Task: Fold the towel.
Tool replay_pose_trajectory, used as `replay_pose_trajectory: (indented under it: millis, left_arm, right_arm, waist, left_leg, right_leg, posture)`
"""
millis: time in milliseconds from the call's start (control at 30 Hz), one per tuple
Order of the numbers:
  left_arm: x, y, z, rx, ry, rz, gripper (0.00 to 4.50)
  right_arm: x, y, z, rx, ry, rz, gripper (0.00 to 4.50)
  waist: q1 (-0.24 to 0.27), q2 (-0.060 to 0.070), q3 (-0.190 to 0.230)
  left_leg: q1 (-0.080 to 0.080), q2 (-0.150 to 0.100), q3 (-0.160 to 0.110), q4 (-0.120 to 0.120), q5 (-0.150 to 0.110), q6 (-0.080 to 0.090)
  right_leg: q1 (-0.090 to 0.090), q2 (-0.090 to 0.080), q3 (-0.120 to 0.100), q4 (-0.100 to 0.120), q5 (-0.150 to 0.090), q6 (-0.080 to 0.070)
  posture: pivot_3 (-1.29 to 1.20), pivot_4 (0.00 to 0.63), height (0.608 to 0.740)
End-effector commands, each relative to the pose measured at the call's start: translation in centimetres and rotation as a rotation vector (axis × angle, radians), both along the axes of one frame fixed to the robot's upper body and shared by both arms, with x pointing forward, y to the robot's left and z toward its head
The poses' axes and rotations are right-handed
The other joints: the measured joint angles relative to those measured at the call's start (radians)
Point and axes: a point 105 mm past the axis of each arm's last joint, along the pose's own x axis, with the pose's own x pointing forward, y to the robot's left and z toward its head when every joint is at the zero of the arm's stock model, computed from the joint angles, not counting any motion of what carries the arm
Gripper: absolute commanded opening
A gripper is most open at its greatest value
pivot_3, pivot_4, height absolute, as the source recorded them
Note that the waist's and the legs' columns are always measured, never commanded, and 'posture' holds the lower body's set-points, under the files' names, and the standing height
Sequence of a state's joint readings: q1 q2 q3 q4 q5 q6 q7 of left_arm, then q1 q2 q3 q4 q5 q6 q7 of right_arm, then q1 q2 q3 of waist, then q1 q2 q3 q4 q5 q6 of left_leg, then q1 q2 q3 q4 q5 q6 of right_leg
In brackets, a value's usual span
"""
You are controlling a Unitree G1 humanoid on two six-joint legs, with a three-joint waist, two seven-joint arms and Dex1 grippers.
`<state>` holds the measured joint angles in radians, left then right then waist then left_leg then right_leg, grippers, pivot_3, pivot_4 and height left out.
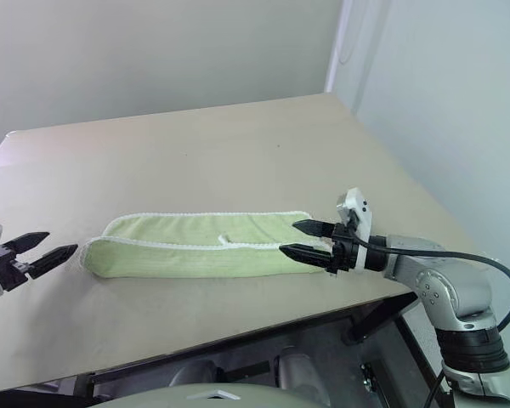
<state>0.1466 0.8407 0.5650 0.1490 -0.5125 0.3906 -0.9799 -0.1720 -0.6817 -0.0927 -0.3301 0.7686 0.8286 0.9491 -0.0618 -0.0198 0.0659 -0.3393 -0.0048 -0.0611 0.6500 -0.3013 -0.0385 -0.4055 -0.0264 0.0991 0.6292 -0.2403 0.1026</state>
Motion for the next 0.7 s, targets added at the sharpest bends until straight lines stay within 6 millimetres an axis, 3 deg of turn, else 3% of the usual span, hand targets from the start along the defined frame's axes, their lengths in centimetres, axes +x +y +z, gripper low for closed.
replay_pose_trajectory:
  millis: [33, 400, 500, 700]
  left_arm:
    - [0.6, -0.4, 1.8, 0.023, -0.067, -0.017, 4.50]
    - [1.5, -1.2, 1.8, 0.022, -0.080, -0.052, 4.50]
    - [2.2, -1.8, 1.1, 0.029, -0.056, -0.095, 4.50]
    - [2.8, -3.1, -0.5, 0.038, -0.003, -0.159, 4.50]
  right_arm:
    - [0.2, 0.4, 1.2, -0.001, -0.050, 0.035, 3.96]
    - [1.7, -0.4, 0.0, -0.065, -0.019, -0.041, 3.96]
    - [1.9, -1.1, -1.4, -0.153, 0.017, -0.093, 3.96]
    - [1.7, -1.4, -2.0, -0.172, 0.058, -0.140, 3.96]
  waist:
    - [-0.001, 0.000, 0.000]
    - [-0.006, 0.000, 0.000]
    - [-0.002, 0.000, 0.000]
    - [-0.007, 0.000, 0.000]
  left_leg:
    - [0.000, 0.000, 0.000, 0.000, 0.000, 0.000]
    - [-0.001, 0.000, 0.000, -0.001, 0.000, 0.000]
    - [0.000, -0.001, 0.000, -0.001, 0.000, 0.000]
    - [-0.001, -0.001, 0.000, -0.001, 0.000, 0.000]
  right_leg:
    - [0.000, 0.000, 0.000, 0.000, 0.000, 0.000]
    - [0.000, 0.000, 0.000, -0.001, 0.000, 0.000]
    - [0.000, 0.000, 0.000, -0.001, 0.000, 0.000]
    - [-0.001, 0.000, 0.000, -0.001, 0.000, 0.000]
  posture:
    - [0.00, 0.000, 0.740]
    - [0.00, 0.000, 0.740]
    - [0.00, 0.000, 0.740]
    - [0.00, 0.000, 0.740]
